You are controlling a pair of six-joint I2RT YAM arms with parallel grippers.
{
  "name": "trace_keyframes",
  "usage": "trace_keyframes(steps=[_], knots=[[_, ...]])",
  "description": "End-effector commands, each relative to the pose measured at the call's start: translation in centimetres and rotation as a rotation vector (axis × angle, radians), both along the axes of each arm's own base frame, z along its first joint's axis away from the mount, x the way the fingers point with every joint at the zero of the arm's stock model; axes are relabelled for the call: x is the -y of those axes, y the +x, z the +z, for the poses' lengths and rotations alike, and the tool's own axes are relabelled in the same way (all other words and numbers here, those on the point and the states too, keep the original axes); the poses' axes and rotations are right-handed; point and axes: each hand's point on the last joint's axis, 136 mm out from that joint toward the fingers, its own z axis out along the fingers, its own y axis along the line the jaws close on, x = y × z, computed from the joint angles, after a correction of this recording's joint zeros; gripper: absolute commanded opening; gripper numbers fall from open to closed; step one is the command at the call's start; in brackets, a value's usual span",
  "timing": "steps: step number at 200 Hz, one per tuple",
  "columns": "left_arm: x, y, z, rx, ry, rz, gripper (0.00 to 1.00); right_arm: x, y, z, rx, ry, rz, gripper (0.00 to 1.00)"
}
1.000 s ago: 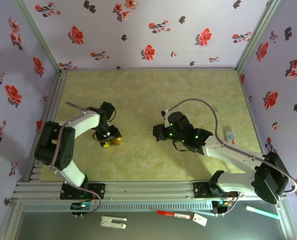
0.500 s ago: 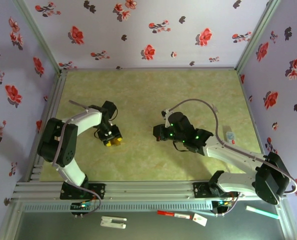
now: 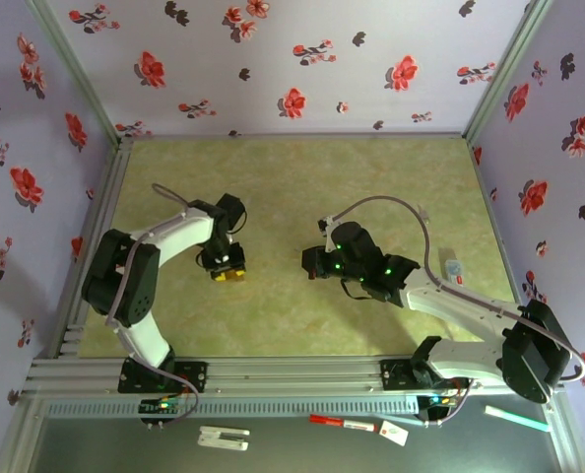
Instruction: Unlock with the key
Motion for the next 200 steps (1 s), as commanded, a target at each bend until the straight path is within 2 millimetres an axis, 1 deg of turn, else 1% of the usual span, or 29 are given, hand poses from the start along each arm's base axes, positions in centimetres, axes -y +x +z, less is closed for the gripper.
trace_keyframes(steps=[1, 12, 14, 19, 48, 79, 98, 131, 159, 200], knots=[[0.1, 0.2, 0.5, 0.007, 0.039, -0.048, 0.21, -0.4, 0.1, 0.4, 0.015, 0.027, -0.002, 0.00], [0.3, 0.3, 0.5, 0.011, 0.040, -0.054, 0.20, -0.5, 0.1, 0.5, 0.017, 0.032, 0.001, 0.00], [0.0, -0.1, 0.6, -0.005, 0.050, -0.056, 0.19, -0.5, 0.1, 0.5, 0.017, 0.032, 0.001, 0.00], [0.0, -0.2, 0.6, -0.012, 0.055, -0.060, 0.18, -0.5, 0.1, 0.5, 0.017, 0.032, 0.001, 0.00], [0.3, 0.1, 0.5, -0.017, 0.065, -0.078, 0.16, -0.7, 0.1, 0.5, 0.016, 0.033, 0.006, 0.00], [0.7, 0.4, 0.6, -0.012, 0.065, -0.089, 0.16, -0.6, 0.0, 0.3, 0.014, 0.032, 0.007, 0.00], [1.3, 0.7, 0.9, -0.011, 0.070, -0.109, 0.17, -0.6, 0.1, 0.3, 0.012, 0.037, 0.005, 0.00], [1.7, 0.6, 0.8, -0.033, 0.105, -0.154, 0.17, -0.7, 0.0, 0.2, 0.010, 0.040, 0.008, 0.00], [1.7, 0.6, 0.9, -0.034, 0.131, -0.169, 0.19, -0.7, -0.1, 0.2, 0.007, 0.042, 0.008, 0.00], [2.3, 1.0, 0.9, -0.022, 0.134, -0.170, 0.26, -0.7, -0.1, 0.1, 0.006, 0.045, 0.009, 0.00]])
